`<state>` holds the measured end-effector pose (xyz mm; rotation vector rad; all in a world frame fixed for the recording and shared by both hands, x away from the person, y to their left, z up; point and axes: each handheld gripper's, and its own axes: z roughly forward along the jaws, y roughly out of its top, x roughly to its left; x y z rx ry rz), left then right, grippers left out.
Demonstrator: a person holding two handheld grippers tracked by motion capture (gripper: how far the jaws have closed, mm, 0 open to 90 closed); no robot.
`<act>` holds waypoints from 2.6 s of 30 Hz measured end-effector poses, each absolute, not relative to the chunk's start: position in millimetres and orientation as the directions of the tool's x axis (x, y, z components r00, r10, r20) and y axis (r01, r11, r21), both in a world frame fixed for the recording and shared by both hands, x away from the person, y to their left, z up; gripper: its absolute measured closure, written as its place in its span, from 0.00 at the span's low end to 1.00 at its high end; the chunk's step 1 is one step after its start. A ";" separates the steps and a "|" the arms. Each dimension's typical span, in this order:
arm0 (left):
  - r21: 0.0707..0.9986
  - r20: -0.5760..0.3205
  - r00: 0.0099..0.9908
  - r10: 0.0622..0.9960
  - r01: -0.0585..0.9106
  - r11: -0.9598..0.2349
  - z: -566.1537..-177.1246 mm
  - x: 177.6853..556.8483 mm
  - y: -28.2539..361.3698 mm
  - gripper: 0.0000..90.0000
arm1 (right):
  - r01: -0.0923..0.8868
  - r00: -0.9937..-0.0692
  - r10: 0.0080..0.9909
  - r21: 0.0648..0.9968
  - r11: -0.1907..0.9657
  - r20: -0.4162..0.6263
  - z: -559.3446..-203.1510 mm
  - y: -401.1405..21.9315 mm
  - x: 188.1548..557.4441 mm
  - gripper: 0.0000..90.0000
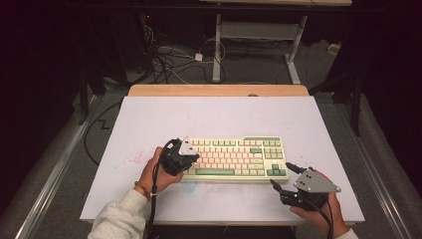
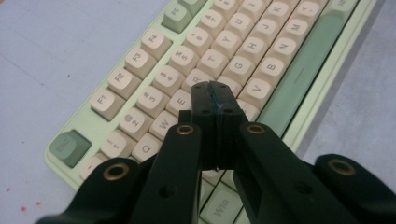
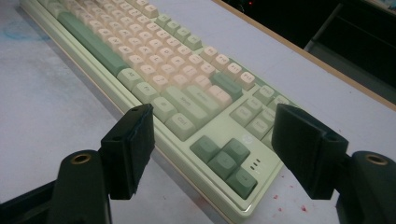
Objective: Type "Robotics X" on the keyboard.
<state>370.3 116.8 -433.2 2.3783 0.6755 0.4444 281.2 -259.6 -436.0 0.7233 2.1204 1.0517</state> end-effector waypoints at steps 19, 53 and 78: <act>0.635 0.135 0.792 0.595 0.392 -0.666 -436.3 379.2 125.5 0.97 | 0.184 -0.636 0.703 0.822 0.539 -0.319 -437.6 -257.5 281.7 0.34; 0.602 0.128 0.797 0.590 0.410 -0.685 -449.3 383.4 111.9 0.97 | 0.181 -0.646 0.688 0.810 0.558 -0.329 -440.7 -253.2 281.5 0.33; 0.698 0.179 0.788 0.589 0.320 -0.641 -428.3 366.8 123.8 0.83 | 0.183 -0.635 0.697 0.812 0.555 -0.333 -439.4 -256.2 282.5 0.33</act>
